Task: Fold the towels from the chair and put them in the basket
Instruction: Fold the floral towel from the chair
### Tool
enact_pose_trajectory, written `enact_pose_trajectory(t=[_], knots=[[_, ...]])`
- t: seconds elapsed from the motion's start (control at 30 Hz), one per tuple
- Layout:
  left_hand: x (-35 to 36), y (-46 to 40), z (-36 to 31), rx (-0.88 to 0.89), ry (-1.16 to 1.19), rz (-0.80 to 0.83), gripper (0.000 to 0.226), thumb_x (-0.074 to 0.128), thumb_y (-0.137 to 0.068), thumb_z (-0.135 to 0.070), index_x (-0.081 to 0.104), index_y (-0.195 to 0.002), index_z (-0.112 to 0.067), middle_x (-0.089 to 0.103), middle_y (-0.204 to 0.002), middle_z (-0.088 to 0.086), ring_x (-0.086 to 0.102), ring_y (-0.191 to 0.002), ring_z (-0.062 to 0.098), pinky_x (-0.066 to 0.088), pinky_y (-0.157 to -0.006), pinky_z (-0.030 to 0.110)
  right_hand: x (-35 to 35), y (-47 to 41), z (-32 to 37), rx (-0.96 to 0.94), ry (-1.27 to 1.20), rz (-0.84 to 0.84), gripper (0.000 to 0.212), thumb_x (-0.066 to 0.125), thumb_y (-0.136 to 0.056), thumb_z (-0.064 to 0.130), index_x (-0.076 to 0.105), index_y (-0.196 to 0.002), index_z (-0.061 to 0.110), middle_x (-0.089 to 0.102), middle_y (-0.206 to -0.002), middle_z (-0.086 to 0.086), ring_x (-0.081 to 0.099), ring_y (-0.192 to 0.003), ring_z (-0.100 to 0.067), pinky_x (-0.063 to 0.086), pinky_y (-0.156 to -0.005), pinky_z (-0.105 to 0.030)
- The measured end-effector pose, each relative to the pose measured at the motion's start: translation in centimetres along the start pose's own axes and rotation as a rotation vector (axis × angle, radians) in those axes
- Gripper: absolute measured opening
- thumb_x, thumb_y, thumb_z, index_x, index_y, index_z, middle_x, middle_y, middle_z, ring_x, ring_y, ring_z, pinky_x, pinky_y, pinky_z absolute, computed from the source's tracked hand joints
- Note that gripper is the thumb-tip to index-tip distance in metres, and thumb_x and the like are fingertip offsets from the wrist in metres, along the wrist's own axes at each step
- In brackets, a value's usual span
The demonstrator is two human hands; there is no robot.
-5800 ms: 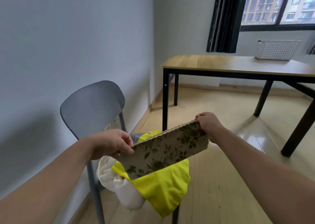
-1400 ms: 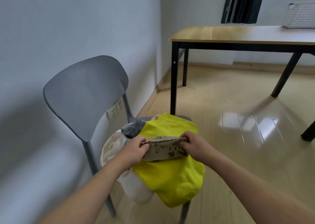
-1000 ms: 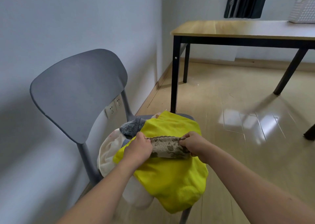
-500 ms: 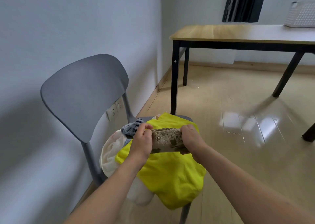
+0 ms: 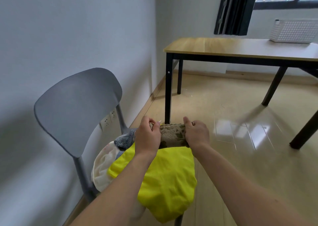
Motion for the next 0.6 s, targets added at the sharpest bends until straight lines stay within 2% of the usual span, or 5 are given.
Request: enact_pose_trajectory(t=[0.17,0.33,0.47,0.53,0.6], knots=[[4.6,-6.0,3.0,-0.033,0.074,0.079,0.023,0.06,-0.093,-0.03,0.075,-0.091,-0.012,0.07,-0.077,0.0,0.064,-0.078,0.018,0.055,-0.071,0.041,2.6,-6.8,-0.1,0.003,0.046,0.009,0.04,0.045,-0.098,0.041,0.054,-0.077,0.008,0.055,-0.086,-0.011,0.052,-0.086,-0.029,0.042,-0.078,-0.041],[7.1,-11.7,2.6,-0.151,0.151,0.108,0.028,0.064,-0.089,-0.042,0.075,-0.079,-0.018,0.071,-0.072,0.004,0.067,-0.076,0.026,0.056,-0.068,0.047,2.8,-12.6,3.1,0.049,0.113,0.015,0.037,0.044,-0.098,0.04,0.053,-0.081,0.009,0.055,-0.09,-0.011,0.048,-0.086,-0.028,0.034,-0.074,-0.033],[5.8,-16.4,-4.7,-0.246,0.22,0.238,0.047,0.066,-0.076,-0.064,0.074,-0.072,-0.018,0.069,-0.065,0.008,0.066,-0.07,0.032,0.057,-0.062,0.049,-2.0,-14.8,11.5,0.043,0.118,0.061,0.039,0.042,-0.098,0.045,0.057,-0.087,0.01,0.061,-0.095,-0.01,0.056,-0.092,-0.028,0.046,-0.083,-0.04],[4.3,-18.4,-11.0,-0.259,0.262,0.376,0.044,0.067,-0.075,-0.059,0.074,-0.071,-0.016,0.067,-0.064,0.006,0.063,-0.065,0.027,0.053,-0.056,0.042,-5.8,-15.0,17.6,0.03,0.113,0.095,0.04,0.041,-0.098,0.046,0.058,-0.09,0.011,0.06,-0.091,-0.007,0.058,-0.089,-0.024,0.051,-0.08,-0.039],[2.6,-19.8,-18.0,-0.268,0.302,0.542,0.034,0.067,-0.073,-0.052,0.075,-0.076,-0.019,0.069,-0.069,0.002,0.063,-0.068,0.02,0.051,-0.053,0.03,-10.0,-14.6,24.2,0.016,0.141,0.139,0.038,0.041,-0.098,0.047,0.057,-0.096,0.013,0.057,-0.086,-0.002,0.057,-0.083,-0.016,0.052,-0.075,-0.03]])
Point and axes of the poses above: each hand's wrist, its own y-axis away from the middle knuckle, its own x-axis out of the palm, z = x × y, the point moved 8 cm from there along -y, towards the middle knuckle
